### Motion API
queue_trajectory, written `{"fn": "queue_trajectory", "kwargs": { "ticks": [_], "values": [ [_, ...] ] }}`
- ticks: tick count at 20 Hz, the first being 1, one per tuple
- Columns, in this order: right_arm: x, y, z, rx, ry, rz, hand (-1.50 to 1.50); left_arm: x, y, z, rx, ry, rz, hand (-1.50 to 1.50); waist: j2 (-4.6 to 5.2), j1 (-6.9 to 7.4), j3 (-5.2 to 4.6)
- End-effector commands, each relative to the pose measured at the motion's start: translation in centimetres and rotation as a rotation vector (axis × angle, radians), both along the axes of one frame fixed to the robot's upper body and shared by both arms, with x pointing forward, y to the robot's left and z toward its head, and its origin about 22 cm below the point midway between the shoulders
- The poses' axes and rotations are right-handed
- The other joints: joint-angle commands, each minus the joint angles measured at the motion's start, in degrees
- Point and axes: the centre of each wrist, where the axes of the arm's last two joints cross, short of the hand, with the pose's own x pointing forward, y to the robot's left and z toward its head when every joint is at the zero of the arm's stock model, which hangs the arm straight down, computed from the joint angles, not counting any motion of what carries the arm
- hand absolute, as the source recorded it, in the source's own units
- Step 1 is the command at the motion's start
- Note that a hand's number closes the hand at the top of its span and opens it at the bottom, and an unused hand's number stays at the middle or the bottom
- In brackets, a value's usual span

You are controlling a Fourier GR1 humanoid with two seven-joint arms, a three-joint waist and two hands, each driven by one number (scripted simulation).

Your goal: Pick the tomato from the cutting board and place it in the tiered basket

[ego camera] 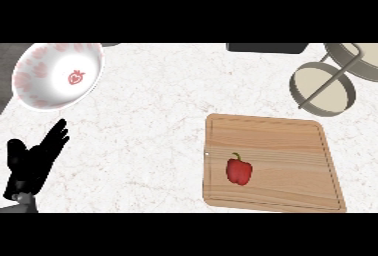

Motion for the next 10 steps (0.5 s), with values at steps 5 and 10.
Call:
{"fn": "queue_trajectory", "kwargs": {
  "ticks": [5,10],
  "values": [
    [0.0,-0.9,-1.8,0.173,0.156,-0.124,1.50,0.9,0.0,0.4,-0.002,0.003,0.011,0.00,0.21,0.00,0.03],
    [-0.4,-2.8,-3.3,0.307,0.307,-0.297,-1.50,0.2,-0.1,0.7,0.006,-0.005,-0.001,0.00,0.11,0.33,0.06]
  ]
}}
